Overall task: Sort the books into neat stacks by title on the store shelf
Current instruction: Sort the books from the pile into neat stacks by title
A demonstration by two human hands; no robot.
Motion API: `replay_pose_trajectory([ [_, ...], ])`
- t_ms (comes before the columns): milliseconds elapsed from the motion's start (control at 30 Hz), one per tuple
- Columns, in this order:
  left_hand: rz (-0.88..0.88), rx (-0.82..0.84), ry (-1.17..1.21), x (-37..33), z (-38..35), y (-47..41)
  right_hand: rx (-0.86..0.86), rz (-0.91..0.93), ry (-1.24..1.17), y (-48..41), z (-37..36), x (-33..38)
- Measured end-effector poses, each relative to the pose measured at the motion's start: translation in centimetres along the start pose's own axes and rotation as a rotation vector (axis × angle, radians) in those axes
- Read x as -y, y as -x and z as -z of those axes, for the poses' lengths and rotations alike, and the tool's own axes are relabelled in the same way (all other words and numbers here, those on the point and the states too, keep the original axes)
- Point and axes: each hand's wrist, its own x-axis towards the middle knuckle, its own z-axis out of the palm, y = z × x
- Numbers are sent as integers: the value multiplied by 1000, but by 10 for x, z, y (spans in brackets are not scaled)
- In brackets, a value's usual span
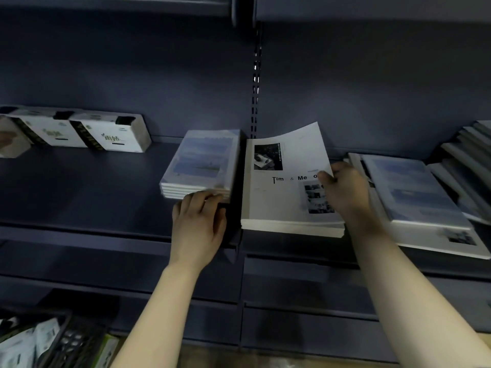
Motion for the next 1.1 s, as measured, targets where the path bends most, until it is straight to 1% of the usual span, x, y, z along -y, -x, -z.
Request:
replay_pose_trajectory([
  [233, -14, 26, -7, -2, -1, -3, 34, -65, 93, 1, -3, -3],
  [467, -8, 77, -4, -2, -6, 0, 24, -106, 68, 0, -8, -7],
  [767, -6, 78, 15, 1, -13, 2, 24, -130, 59, -4, -17, -12],
  [1000, -1, 78, 17, 0, -15, 2, 83, -172, 40, -12, -23, -20],
  [1100, 0, 80, 15, 0, -15, 3, 70, -173, 23, -9, -22, -17],
])
